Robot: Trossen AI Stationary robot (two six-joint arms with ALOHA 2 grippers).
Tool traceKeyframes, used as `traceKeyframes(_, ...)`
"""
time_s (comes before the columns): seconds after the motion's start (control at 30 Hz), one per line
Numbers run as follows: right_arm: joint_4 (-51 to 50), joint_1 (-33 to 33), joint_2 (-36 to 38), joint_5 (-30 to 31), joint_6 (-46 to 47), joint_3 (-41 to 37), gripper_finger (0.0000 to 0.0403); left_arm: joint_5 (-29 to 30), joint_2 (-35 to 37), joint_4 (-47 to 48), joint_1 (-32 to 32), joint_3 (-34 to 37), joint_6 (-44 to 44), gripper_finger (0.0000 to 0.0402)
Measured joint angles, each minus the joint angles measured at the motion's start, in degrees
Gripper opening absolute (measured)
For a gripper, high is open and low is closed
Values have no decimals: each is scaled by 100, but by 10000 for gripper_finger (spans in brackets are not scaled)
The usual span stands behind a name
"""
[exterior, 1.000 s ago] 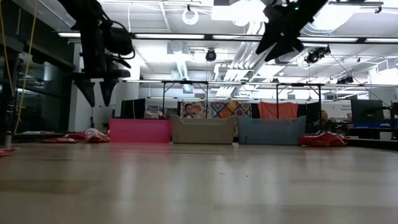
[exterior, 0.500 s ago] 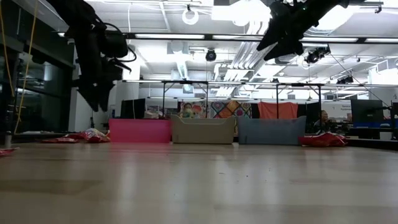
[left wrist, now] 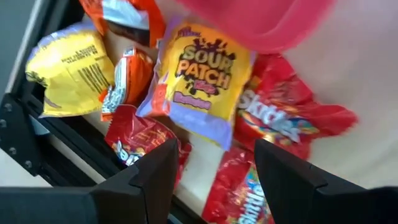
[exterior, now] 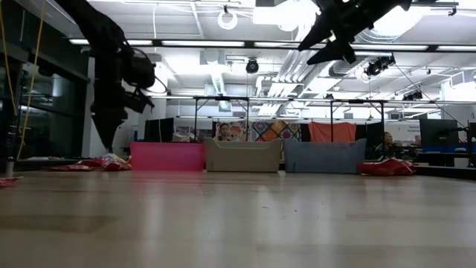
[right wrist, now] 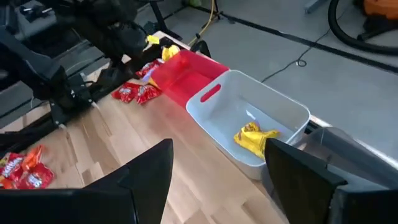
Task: Sort candy
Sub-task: Put the yellow candy into the gray bin
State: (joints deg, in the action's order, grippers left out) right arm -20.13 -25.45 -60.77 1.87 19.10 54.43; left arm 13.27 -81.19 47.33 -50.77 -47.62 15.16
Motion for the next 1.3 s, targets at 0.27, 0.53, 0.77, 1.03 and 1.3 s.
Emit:
traceKeyframes(0.27,14,0,-46,8,423,0,250,145,-452,-378,-183,-9,149,193)
traceKeyframes(0.53,158,0,-48,83,642,0,250,-54,-452,-560,-179,-4,342,172)
traceKeyframes(0.77,156,0,-48,102,641,0,250,-3,-452,-488,-215,-2,-117,152)
traceKeyframes(1.03,156,0,-48,177,596,0,250,283,-973,-363,10,-2,-199,152)
traceKeyframes(1.3,154,0,-48,195,596,0,250,545,-1545,-341,164,-26,-594,152)
